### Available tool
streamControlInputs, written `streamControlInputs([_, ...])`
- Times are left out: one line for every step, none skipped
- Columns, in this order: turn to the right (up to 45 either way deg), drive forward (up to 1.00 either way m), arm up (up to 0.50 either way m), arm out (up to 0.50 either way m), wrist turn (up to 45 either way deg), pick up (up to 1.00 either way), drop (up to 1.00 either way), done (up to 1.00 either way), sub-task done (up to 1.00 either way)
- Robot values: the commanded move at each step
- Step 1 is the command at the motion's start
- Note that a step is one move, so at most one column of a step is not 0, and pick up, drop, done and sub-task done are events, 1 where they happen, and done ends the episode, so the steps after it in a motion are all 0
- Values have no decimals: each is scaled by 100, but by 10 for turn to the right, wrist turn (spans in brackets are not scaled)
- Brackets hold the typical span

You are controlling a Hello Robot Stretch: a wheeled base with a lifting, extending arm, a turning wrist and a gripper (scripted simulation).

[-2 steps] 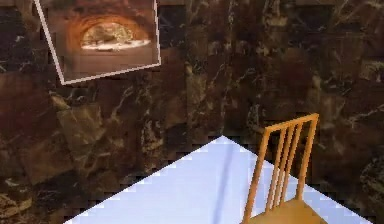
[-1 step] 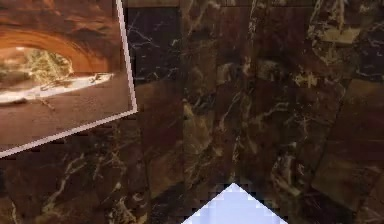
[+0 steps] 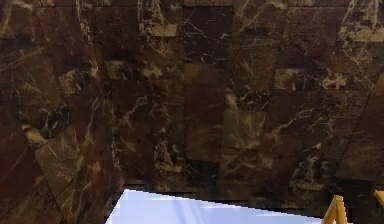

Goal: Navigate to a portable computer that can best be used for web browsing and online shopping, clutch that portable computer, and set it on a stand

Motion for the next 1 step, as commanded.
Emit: streamControlInputs([0, 5, 0, 0, 0, 0, 0, 0, 0])
